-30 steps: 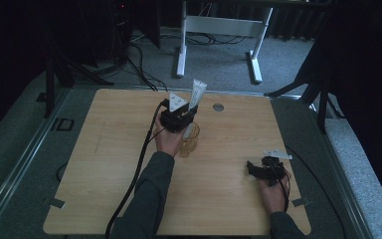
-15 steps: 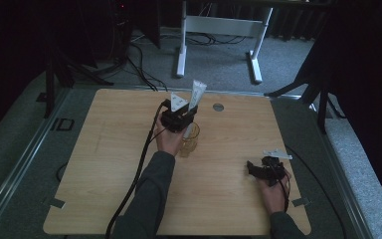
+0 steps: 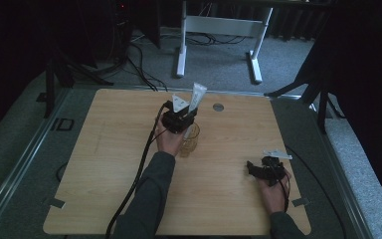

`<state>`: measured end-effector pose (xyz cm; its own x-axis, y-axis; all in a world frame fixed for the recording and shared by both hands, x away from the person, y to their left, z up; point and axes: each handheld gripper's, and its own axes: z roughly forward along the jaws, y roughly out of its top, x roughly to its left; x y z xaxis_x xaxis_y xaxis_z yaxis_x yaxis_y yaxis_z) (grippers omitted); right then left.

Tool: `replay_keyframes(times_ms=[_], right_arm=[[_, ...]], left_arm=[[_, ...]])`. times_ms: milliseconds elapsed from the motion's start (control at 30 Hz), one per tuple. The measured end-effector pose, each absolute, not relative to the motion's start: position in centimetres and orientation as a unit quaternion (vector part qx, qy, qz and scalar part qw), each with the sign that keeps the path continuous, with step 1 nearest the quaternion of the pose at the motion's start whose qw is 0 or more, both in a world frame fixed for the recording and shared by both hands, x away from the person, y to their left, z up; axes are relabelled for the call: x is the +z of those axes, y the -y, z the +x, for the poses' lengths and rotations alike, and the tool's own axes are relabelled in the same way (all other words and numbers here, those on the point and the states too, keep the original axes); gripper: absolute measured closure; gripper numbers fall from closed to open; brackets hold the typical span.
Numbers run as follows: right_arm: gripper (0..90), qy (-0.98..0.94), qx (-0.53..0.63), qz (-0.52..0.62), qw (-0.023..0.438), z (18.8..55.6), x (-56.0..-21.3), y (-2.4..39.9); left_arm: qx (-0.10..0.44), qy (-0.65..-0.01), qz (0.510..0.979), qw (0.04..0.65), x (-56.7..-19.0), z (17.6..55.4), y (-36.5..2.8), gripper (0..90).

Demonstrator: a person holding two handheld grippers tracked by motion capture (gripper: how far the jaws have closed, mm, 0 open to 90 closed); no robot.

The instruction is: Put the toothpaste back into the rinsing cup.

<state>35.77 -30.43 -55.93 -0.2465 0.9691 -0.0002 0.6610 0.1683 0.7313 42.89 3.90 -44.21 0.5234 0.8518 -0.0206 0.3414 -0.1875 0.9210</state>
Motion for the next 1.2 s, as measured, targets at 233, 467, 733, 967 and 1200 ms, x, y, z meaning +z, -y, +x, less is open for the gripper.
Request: replay_keyframes(times_ms=[233,467,733,967,1200], right_arm=[[20.7,-0.724,0.315,0.563,0.245,35.8,-55.9,30.4],[20.7,-0.724,0.315,0.563,0.245,35.8,-55.9,30.4],[20.7,-0.724,0.315,0.563,0.245,35.8,-55.9,30.4],[20.7,-0.724,0.314,0.563,0.244,35.8,-55.9,30.4],[20.7,-0.724,0.314,0.563,0.244,35.8,-55.9,30.4]], left_arm=[[0.255,-0.416,0.733,0.474,-44.7,43.2,-3.8,71.9],[0.253,-0.419,0.743,0.457,-45.3,43.4,-3.6,71.7],[0.247,-0.425,0.747,0.449,-46.5,43.2,-3.8,71.5],[0.236,-0.426,0.759,0.432,-47.8,43.1,-4.0,70.0],[0.227,-0.428,0.747,0.455,-48.2,42.4,-4.9,61.9]])
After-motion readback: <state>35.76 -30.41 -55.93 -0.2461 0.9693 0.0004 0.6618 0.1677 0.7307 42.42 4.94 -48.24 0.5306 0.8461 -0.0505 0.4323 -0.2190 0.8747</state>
